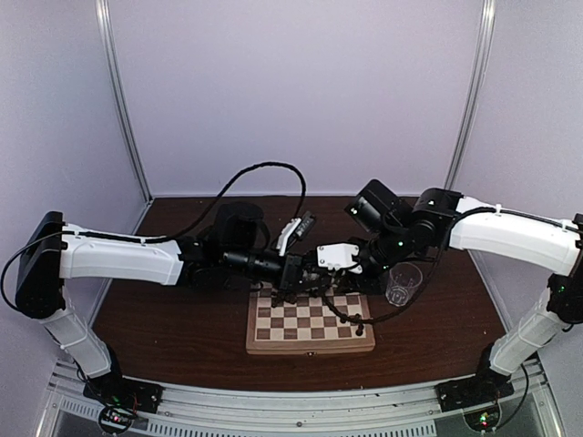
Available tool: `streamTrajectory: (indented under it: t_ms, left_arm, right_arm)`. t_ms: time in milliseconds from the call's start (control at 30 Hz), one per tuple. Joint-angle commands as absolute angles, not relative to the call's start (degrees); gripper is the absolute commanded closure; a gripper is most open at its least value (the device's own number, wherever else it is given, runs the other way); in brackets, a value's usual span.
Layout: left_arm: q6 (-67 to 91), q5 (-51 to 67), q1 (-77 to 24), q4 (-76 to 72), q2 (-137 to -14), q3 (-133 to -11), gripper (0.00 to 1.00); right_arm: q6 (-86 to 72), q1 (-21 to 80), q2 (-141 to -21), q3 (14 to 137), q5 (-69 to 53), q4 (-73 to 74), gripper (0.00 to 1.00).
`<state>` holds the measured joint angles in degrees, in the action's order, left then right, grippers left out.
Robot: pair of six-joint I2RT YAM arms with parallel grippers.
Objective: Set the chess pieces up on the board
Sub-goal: Adjust the knight, then place the knight at b8.
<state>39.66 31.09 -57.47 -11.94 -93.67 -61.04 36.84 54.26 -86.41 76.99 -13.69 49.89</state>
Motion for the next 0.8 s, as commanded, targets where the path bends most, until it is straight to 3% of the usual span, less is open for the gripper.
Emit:
streamTrajectory:
  t_ms: [0,100,300,600,767]
  left_arm:
    - [35.8,30.3,-57.3,-7.5,-92.0,-64.3,0.95]
    - [31.0,28.8,-57.5,3.3,-92.6,-68.4,0.95]
    - [19.2,25.8,-59.1,25.4,-98.5,-81.3,0.95]
    - [6.1,15.5,-66.3,54.7,-116.5,-111.0,0.96]
    - [4.2,12.9,-68.3,59.8,-122.8,-118.3,0.96]
  right_arm:
    - [37.6,48.6,-80.2,76.3,-15.9,53.1,0.64]
    - [38.9,40.6,-74.6,73.1,-18.7,56.5,0.57]
    - [35.4,24.9,-64.8,64.4,-22.4,53.4,0.56]
    - [26.9,16.4,-62.9,54.7,-17.9,40.1,0.54]
    - [27.3,15.6,-62.8,53.2,-17.1,38.9,0.54]
